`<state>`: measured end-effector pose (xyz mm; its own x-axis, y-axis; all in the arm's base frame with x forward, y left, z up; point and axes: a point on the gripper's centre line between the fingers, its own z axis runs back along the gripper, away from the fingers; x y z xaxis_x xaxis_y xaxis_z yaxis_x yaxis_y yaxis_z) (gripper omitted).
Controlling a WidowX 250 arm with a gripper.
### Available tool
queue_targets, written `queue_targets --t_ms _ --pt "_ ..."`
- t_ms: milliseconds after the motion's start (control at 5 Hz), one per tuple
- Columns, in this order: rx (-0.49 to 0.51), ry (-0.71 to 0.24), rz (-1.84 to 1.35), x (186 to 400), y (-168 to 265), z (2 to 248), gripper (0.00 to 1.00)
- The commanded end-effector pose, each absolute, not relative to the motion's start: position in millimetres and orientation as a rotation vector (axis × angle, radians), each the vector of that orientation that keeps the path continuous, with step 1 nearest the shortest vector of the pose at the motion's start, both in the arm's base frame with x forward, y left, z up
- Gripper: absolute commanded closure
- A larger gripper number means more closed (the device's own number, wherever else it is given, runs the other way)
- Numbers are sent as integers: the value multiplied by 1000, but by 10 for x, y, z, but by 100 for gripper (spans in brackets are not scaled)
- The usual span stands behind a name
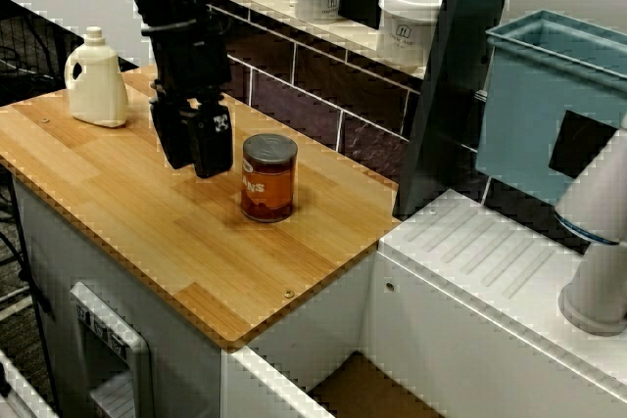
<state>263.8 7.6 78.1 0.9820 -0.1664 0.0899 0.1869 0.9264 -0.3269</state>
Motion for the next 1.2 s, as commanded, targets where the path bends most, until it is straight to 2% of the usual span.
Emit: queue_targets --t_ms 0,400,1000 --pt "-326 -219 -142 2869 166 1101 0" --pt "-330 -248 -132 3174 90 1183 0" --pt "-321 -243 -124 3446 -134 936 0"
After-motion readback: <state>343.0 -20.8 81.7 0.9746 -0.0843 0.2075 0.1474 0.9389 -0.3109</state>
